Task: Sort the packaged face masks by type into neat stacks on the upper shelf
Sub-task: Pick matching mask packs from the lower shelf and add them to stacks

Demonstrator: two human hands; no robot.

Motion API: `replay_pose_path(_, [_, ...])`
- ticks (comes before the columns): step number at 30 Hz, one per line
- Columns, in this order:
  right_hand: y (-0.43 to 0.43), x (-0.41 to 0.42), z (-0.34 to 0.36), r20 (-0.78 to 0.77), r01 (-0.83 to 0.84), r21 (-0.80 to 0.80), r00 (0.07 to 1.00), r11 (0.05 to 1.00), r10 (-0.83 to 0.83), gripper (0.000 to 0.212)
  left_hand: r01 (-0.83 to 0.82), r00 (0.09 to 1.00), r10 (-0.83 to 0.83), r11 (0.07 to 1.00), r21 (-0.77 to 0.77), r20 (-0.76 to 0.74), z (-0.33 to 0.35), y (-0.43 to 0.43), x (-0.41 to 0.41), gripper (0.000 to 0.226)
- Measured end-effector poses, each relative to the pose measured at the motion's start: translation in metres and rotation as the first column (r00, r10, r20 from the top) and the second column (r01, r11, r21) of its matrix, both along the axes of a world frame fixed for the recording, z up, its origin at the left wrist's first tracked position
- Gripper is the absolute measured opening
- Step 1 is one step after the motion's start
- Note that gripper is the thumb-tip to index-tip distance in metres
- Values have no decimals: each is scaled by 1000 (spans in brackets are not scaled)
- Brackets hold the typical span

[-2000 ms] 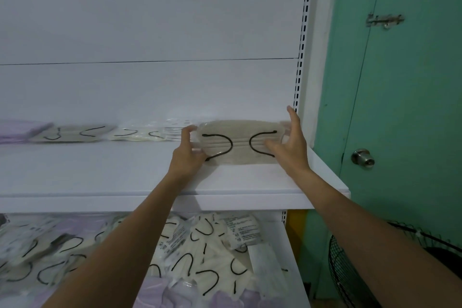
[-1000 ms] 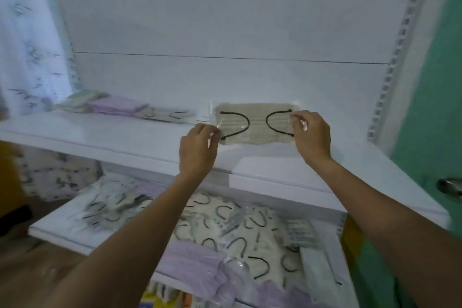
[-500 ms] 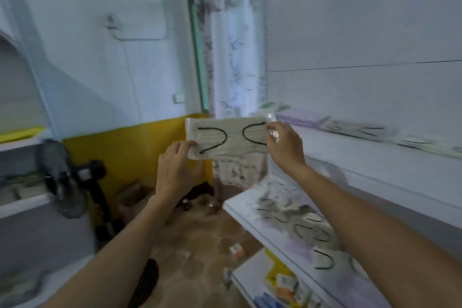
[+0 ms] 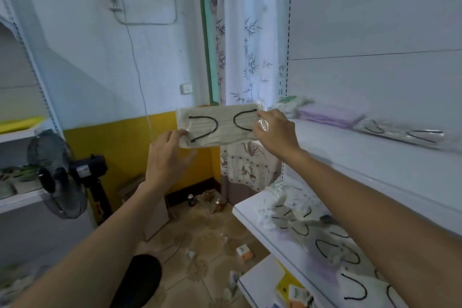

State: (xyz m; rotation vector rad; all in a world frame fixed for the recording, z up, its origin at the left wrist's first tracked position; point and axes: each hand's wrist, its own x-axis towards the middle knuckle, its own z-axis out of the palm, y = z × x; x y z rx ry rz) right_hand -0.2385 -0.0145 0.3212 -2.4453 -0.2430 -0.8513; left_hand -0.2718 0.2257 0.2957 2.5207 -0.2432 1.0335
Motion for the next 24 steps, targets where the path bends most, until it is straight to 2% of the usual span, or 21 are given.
replay_pose_path(5, [-63, 36, 14, -30, 66, -110, 997, 992, -70, 57, 84, 996, -83, 996, -4, 24, 11, -59, 59, 46])
replay_pose_path(10, [-143, 54, 15, -47, 272, -135, 959, 953, -281, 45, 210, 978, -209, 977, 37, -10, 14, -135, 120, 43])
replay_pose_path(14, [-208, 47, 6, -70, 438, -76, 894, 896, -443, 41, 408, 912, -404, 911, 52, -70, 10, -216, 163, 44])
replay_pose_path(19, [-285, 30, 4, -38, 660, -78, 747, 747, -664, 42, 638, 769, -631, 767, 67, -99, 11, -317, 198, 44])
replay_pose_path(24, [-330, 19, -1, -81, 846, -97, 518, 524, -852, 38, 753, 655, -736, 655, 63, -169, 13, -402, 213, 49])
